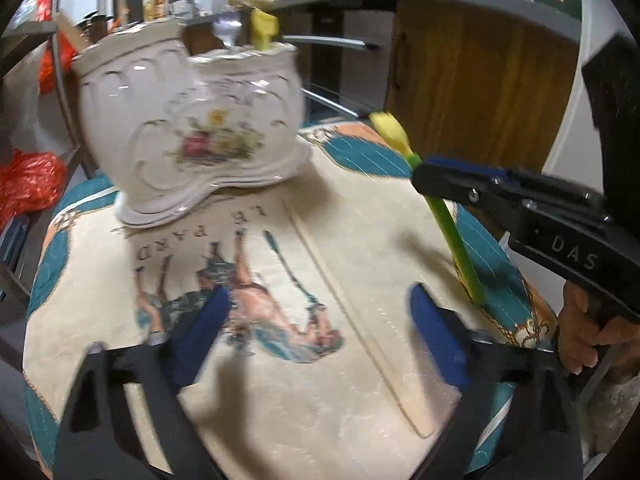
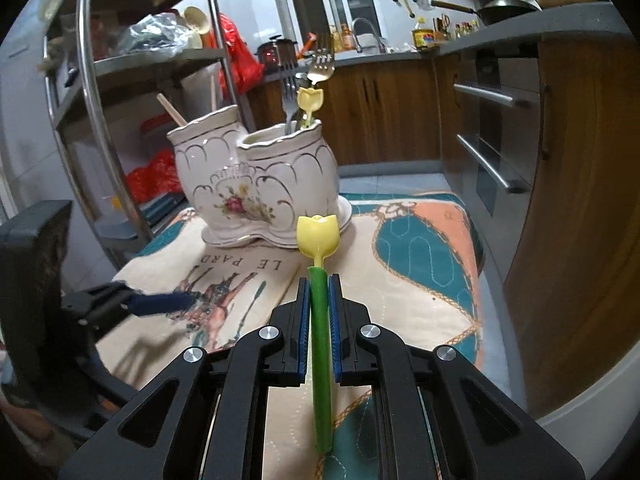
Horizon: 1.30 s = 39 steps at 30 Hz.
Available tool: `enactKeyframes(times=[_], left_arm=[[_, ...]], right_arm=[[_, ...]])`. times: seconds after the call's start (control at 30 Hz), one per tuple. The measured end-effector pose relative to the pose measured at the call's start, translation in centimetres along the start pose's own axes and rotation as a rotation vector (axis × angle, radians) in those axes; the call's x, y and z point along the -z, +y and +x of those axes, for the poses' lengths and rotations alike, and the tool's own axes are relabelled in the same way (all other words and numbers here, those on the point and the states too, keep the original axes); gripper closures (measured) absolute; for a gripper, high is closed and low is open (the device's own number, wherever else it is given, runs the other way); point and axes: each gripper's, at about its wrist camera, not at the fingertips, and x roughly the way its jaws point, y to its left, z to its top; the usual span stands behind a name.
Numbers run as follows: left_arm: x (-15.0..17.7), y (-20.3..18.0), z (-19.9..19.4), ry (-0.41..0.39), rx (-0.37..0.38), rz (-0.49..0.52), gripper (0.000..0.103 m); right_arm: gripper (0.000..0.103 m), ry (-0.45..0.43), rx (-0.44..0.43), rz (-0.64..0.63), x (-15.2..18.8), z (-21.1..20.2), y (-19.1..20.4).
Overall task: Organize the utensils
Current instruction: 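Grasp the second green utensil with the right gripper while the left grasps a wooden chopstick, then lift the green utensil with the right gripper while the left lifts the chopstick toward the holder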
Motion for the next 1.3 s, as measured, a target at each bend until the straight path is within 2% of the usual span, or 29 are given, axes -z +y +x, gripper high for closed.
enactKeyframes(times=[0.07, 0.13, 0.2, 0.3, 0.43, 0.57, 0.7, 0.83, 0.97, 1.07, 1.13, 1.3], left_arm=[[-0.1, -0.4, 0.5, 0.017, -0.001, 0.010, 0.031], [-0.2, -0.7, 1.0, 0.037, -0.008, 0.023, 0.044], [-0.2, -0.9, 1.5, 0.059, -0.013, 0.035, 0.051], [-0.4, -0.6, 1.8, 0.061, -0.008, 0.032, 0.057], [-0.6, 0.3, 1.8, 0.073, -0.007, 0.030, 0.090], [-0.6, 1.8, 1.2, 0.087, 0.009, 0.022, 0.092], [-0.5, 2.8, 0.3, 0.104, 0.019, 0.054, 0.097], [0.0, 4.0, -0.9, 0.115, -0.011, 0.093, 0.097], [0.3, 5.3, -1.1, 0.153, 0.002, 0.084, 0.097], [0.6, 5.8, -1.2, 0.158, -0.001, 0.074, 0.089], [0.8, 6.0, -1.4, 0.153, -0.006, 0.075, 0.073], [0.7, 5.9, -1.0, 0.148, -0.006, 0.086, 0.070]], right_arm=[[0.093, -0.006, 0.006, -0.009, 0.0, -0.2, 0.0], [0.093, -0.008, -0.003, 0.003, 0.0, -0.3, -0.3], [0.093, -0.014, -0.008, 0.010, 0.1, -0.6, -0.5], [0.093, -0.019, -0.012, 0.014, 0.1, -0.8, -0.6], [0.093, -0.019, -0.020, 0.013, 0.1, -0.8, -0.5], [0.093, -0.021, -0.024, 0.012, 0.1, -0.8, -0.3], [0.093, -0.021, -0.024, 0.007, 0.1, -0.8, -0.1], [0.093, -0.023, -0.024, 0.008, 0.1, -0.8, -0.1], [0.093, -0.021, -0.025, 0.009, 0.1, -0.7, 0.0], [0.093, -0.018, -0.028, 0.006, 0.1, -0.7, 0.1], [0.093, -0.019, -0.025, -0.001, 0.0, -0.7, 0.3], [0.093, -0.020, -0.014, -0.016, 0.1, -0.5, 0.5]])
